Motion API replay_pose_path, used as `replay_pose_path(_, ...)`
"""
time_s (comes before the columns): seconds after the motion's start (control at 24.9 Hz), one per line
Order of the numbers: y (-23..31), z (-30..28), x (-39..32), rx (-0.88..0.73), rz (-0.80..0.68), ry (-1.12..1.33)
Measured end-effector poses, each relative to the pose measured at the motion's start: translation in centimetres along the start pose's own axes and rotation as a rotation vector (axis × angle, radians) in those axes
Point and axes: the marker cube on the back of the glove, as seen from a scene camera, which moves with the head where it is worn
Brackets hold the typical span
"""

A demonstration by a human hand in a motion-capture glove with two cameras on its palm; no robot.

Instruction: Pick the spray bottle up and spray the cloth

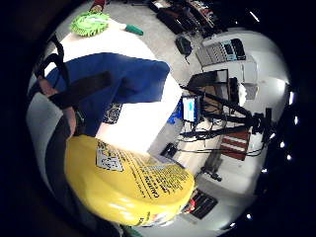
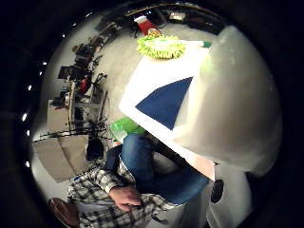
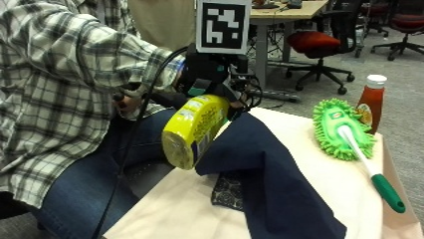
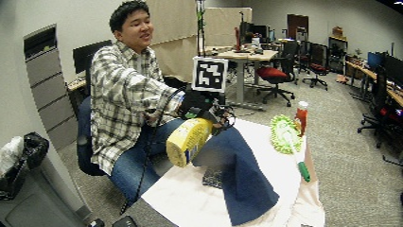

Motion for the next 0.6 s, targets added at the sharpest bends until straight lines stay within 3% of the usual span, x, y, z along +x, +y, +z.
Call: replay_pose_path(0.6, 1.0, -3.3, -2.0, 0.251, 0.008, -0.643)
